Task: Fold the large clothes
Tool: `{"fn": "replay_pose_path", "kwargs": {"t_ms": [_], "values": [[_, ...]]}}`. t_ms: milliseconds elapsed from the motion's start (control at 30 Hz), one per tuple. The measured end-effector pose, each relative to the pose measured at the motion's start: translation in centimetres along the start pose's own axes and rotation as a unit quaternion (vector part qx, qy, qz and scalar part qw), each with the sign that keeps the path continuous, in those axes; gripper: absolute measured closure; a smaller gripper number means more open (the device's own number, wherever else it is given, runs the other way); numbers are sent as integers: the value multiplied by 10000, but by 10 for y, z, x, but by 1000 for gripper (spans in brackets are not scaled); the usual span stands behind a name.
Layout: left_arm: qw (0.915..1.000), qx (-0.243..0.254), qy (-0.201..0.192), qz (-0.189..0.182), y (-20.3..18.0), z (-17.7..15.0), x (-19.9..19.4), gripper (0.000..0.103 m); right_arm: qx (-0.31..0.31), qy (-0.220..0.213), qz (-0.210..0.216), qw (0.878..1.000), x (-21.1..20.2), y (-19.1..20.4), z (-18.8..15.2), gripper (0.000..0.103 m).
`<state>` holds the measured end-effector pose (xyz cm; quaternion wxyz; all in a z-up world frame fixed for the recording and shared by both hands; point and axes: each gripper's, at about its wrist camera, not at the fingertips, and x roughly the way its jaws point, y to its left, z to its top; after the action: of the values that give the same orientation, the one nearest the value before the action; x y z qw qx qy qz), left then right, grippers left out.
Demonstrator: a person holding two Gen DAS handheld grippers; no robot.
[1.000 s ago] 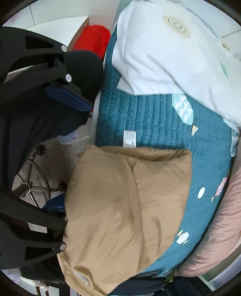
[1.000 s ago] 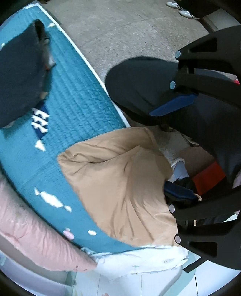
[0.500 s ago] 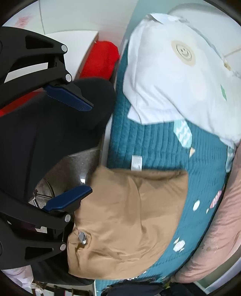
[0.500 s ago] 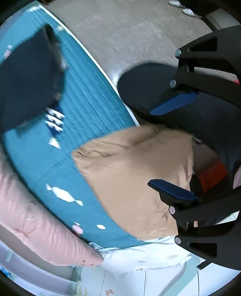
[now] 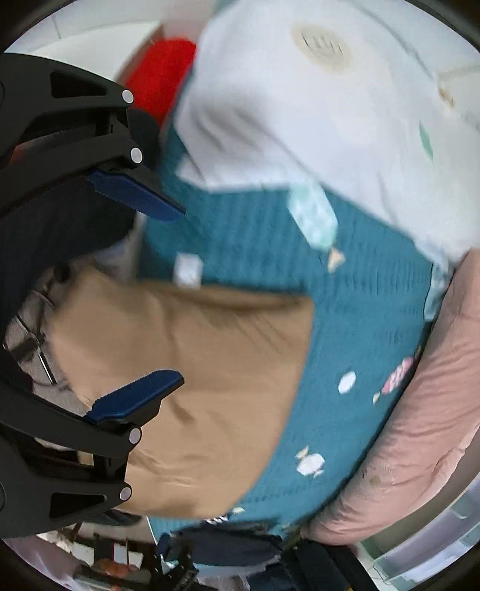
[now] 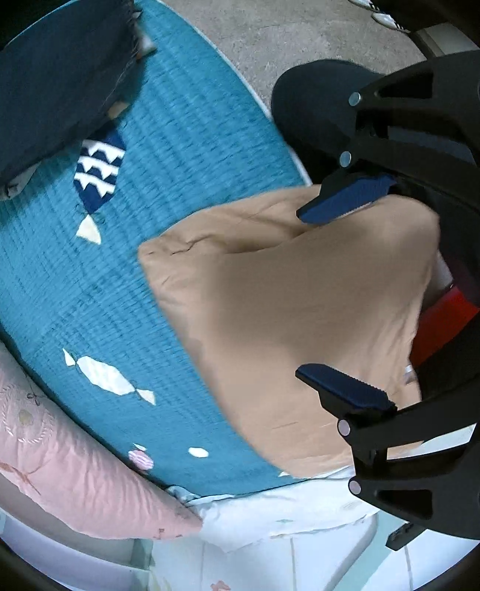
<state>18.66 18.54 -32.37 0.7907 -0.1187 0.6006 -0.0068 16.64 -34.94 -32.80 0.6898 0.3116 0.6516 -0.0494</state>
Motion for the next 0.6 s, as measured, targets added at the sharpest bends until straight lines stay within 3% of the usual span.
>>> {"fn": "replay_pose_path", "kwargs": {"t_ms": [200, 433, 500, 533, 567, 600], "values": [[9993, -159, 332, -23, -20, 42, 56, 19, 30, 89, -53, 9999, 24, 14, 25, 28], [9946, -598, 821, -234, -18, 60, 109, 23, 69, 326, -247, 9991, 64, 18, 46, 28], [9904, -798, 994, -536, -17, 60, 117, 53, 54, 359, -340, 9988, 74, 17, 46, 28], [9891, -857, 1022, -629, -19, 60, 119, 57, 26, 338, -382, 9987, 77, 18, 45, 32], [9912, -745, 951, -544, -24, 59, 118, 66, 25, 276, -340, 9990, 77, 18, 44, 48], [9928, -615, 904, -499, -28, 59, 116, 77, 26, 254, -227, 9994, 76, 19, 42, 57]]}}
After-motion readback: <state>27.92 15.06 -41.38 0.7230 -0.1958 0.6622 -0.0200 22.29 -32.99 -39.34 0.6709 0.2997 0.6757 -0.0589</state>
